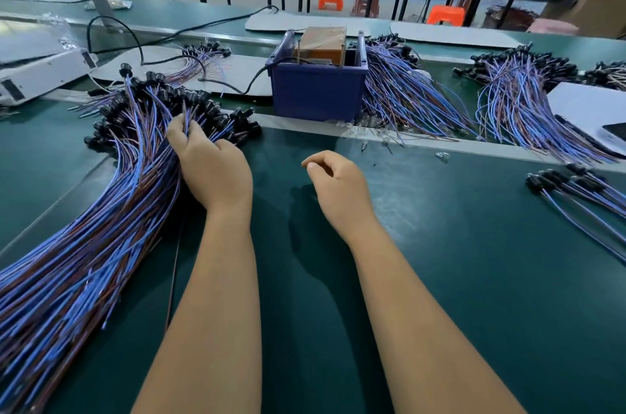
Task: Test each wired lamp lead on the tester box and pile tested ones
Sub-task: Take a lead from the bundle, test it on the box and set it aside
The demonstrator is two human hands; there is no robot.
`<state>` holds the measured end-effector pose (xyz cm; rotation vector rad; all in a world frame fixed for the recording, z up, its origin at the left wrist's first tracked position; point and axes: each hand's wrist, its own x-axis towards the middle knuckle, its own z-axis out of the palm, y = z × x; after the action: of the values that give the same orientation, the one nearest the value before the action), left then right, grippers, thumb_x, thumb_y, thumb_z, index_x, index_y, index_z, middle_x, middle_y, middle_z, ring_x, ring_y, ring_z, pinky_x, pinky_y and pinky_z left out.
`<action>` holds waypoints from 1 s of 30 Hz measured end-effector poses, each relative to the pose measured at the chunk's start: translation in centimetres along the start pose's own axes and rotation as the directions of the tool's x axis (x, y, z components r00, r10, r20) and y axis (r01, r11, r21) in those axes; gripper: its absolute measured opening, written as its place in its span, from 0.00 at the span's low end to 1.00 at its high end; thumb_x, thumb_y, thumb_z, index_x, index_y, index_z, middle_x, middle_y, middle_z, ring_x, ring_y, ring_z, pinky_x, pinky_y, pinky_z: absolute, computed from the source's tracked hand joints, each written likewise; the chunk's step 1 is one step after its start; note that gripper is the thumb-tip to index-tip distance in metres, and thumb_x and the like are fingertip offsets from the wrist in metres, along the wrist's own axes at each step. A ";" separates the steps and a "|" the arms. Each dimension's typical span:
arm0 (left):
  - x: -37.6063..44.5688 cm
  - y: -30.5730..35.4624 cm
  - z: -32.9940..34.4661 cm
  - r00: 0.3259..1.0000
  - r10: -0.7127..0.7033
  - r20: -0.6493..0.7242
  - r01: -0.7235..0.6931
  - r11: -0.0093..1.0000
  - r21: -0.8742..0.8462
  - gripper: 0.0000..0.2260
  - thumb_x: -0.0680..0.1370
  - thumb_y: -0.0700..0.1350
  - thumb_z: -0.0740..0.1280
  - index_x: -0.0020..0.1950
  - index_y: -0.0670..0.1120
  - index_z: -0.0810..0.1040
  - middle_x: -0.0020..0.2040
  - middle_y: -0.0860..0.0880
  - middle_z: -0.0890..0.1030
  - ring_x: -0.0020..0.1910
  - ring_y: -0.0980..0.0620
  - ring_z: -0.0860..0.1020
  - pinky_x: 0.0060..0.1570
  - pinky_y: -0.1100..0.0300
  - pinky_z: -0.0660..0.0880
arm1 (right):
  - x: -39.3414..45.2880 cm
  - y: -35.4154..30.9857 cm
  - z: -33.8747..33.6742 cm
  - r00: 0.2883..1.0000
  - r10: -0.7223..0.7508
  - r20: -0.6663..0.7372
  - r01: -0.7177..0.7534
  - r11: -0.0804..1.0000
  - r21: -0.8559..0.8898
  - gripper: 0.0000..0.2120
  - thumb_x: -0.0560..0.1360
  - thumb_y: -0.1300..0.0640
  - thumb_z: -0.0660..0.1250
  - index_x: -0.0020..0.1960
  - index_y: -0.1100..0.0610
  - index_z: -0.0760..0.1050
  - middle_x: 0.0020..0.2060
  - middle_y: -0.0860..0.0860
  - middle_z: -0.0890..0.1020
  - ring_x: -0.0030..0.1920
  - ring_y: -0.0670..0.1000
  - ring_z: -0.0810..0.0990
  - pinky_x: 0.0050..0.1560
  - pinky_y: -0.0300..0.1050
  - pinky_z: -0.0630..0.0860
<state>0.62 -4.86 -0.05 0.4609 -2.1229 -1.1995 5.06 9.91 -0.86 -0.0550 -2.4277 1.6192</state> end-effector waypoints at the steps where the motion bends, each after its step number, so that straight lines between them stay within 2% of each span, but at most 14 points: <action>1: 0.0 0.1 -0.1 1.000 0.017 -0.009 -0.017 1.000 -0.025 0.22 0.79 0.35 0.57 0.74 0.35 0.67 0.76 0.48 0.63 0.68 0.50 0.71 0.57 0.71 0.63 | 0.0 0.0 0.0 1.000 0.002 0.001 -0.002 1.000 0.001 0.08 0.79 0.57 0.60 0.48 0.52 0.79 0.41 0.46 0.78 0.41 0.44 0.73 0.41 0.38 0.67; 3: -0.1 0.5 -0.1 0.999 0.049 -0.021 -0.050 0.996 -0.079 0.21 0.79 0.35 0.58 0.72 0.36 0.71 0.74 0.49 0.67 0.65 0.52 0.74 0.61 0.67 0.68 | 0.0 0.0 0.0 1.000 0.006 0.001 -0.006 1.000 0.002 0.08 0.79 0.57 0.60 0.48 0.52 0.79 0.41 0.46 0.78 0.40 0.44 0.73 0.40 0.37 0.66; 4: -0.2 0.6 -0.1 0.998 0.058 -0.034 -0.061 0.993 -0.103 0.20 0.79 0.36 0.59 0.70 0.37 0.73 0.73 0.49 0.69 0.58 0.55 0.78 0.59 0.64 0.71 | 0.0 0.0 0.0 1.000 0.007 0.000 -0.007 1.000 0.005 0.08 0.79 0.57 0.60 0.48 0.52 0.78 0.41 0.45 0.78 0.40 0.43 0.73 0.40 0.37 0.66; 6: -0.4 0.7 -0.1 0.995 0.065 -0.074 -0.075 0.988 -0.137 0.16 0.78 0.38 0.63 0.65 0.40 0.78 0.68 0.50 0.75 0.42 0.64 0.77 0.52 0.63 0.74 | -0.1 0.0 0.0 1.000 0.009 0.001 -0.009 1.000 0.011 0.08 0.79 0.57 0.60 0.48 0.52 0.78 0.40 0.45 0.77 0.39 0.43 0.73 0.39 0.36 0.66; 7: -0.4 0.7 -0.1 0.994 0.067 -0.090 -0.080 0.985 -0.150 0.13 0.77 0.39 0.64 0.62 0.42 0.80 0.63 0.50 0.77 0.41 0.64 0.77 0.50 0.62 0.74 | -0.1 0.0 0.0 1.000 0.009 0.002 -0.009 1.000 0.012 0.08 0.79 0.57 0.60 0.48 0.52 0.78 0.39 0.44 0.77 0.39 0.43 0.73 0.39 0.36 0.66; 9: -0.4 0.6 -0.2 0.994 0.071 -0.087 -0.085 0.983 -0.163 0.11 0.76 0.39 0.66 0.58 0.45 0.78 0.52 0.50 0.79 0.41 0.55 0.76 0.47 0.61 0.73 | -0.1 0.0 0.0 1.000 0.007 0.002 -0.008 1.000 0.013 0.08 0.79 0.57 0.60 0.48 0.51 0.78 0.41 0.45 0.78 0.41 0.43 0.74 0.39 0.36 0.67; 11: -0.4 0.4 0.1 0.993 0.117 -0.021 -0.119 0.988 -0.097 0.15 0.75 0.38 0.67 0.61 0.45 0.77 0.47 0.48 0.76 0.42 0.53 0.71 0.44 0.64 0.68 | -0.1 0.0 0.0 1.000 0.008 0.000 -0.008 1.000 0.013 0.08 0.79 0.57 0.60 0.48 0.51 0.78 0.43 0.45 0.79 0.43 0.43 0.75 0.40 0.36 0.68; 15: -0.3 0.4 0.7 0.978 0.159 0.133 -0.163 0.986 0.018 0.13 0.79 0.43 0.66 0.63 0.46 0.80 0.54 0.42 0.79 0.49 0.45 0.77 0.51 0.57 0.71 | 0.0 0.1 0.0 1.000 0.002 -0.005 -0.002 1.000 0.016 0.08 0.79 0.57 0.60 0.46 0.50 0.78 0.45 0.46 0.80 0.45 0.44 0.76 0.42 0.37 0.69; 19: -0.9 0.7 1.2 0.954 0.173 0.243 -0.180 0.984 0.008 0.12 0.81 0.45 0.64 0.61 0.44 0.81 0.58 0.44 0.76 0.50 0.49 0.75 0.47 0.63 0.65 | 0.0 0.1 0.1 1.000 -0.020 -0.013 0.020 1.000 0.010 0.08 0.79 0.57 0.61 0.45 0.49 0.77 0.44 0.45 0.81 0.46 0.43 0.77 0.42 0.34 0.69; 22: -1.3 1.2 1.5 0.936 0.186 0.298 -0.156 0.980 -0.120 0.08 0.80 0.44 0.65 0.54 0.45 0.82 0.56 0.49 0.78 0.48 0.54 0.75 0.50 0.62 0.70 | 0.1 0.0 0.1 0.998 -0.005 -0.058 0.010 0.997 0.078 0.09 0.78 0.58 0.61 0.45 0.49 0.78 0.40 0.46 0.81 0.42 0.45 0.78 0.40 0.37 0.73; 24: -1.6 1.8 1.6 0.924 0.217 0.316 -0.133 0.955 -0.265 0.07 0.79 0.43 0.65 0.51 0.46 0.83 0.51 0.51 0.80 0.48 0.55 0.77 0.54 0.56 0.75 | 0.2 -0.1 0.0 0.996 0.033 -0.086 -0.018 0.984 0.178 0.11 0.78 0.60 0.60 0.44 0.49 0.79 0.37 0.48 0.81 0.41 0.49 0.79 0.46 0.45 0.77; 27: -2.0 2.1 1.9 0.890 0.273 0.364 -0.161 0.937 -0.309 0.07 0.80 0.43 0.65 0.54 0.46 0.82 0.51 0.53 0.78 0.51 0.53 0.77 0.53 0.47 0.78 | 0.4 -0.2 -0.2 0.993 0.070 -0.097 -0.037 0.949 0.314 0.13 0.79 0.62 0.59 0.42 0.51 0.79 0.35 0.48 0.80 0.37 0.46 0.78 0.46 0.47 0.78; 29: -2.2 2.0 2.0 0.877 0.252 0.410 -0.156 0.955 -0.254 0.08 0.81 0.44 0.64 0.55 0.48 0.82 0.53 0.53 0.77 0.49 0.51 0.79 0.49 0.52 0.80 | 0.5 -0.2 -0.4 0.991 0.088 -0.101 -0.045 0.928 0.370 0.14 0.80 0.62 0.59 0.42 0.52 0.79 0.34 0.49 0.80 0.35 0.46 0.77 0.42 0.41 0.75; 30: -2.2 1.9 2.1 0.875 0.232 0.426 -0.141 0.962 -0.235 0.07 0.81 0.45 0.63 0.55 0.50 0.81 0.53 0.53 0.77 0.45 0.50 0.80 0.44 0.60 0.80 | 0.5 -0.2 -0.5 0.990 0.099 -0.099 -0.053 0.920 0.389 0.14 0.80 0.62 0.58 0.42 0.52 0.79 0.34 0.50 0.80 0.36 0.46 0.77 0.41 0.40 0.74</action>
<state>0.84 -1.30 0.00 -0.1315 -2.3257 -1.4910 4.71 10.39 -0.37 -0.1749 -2.0025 2.0375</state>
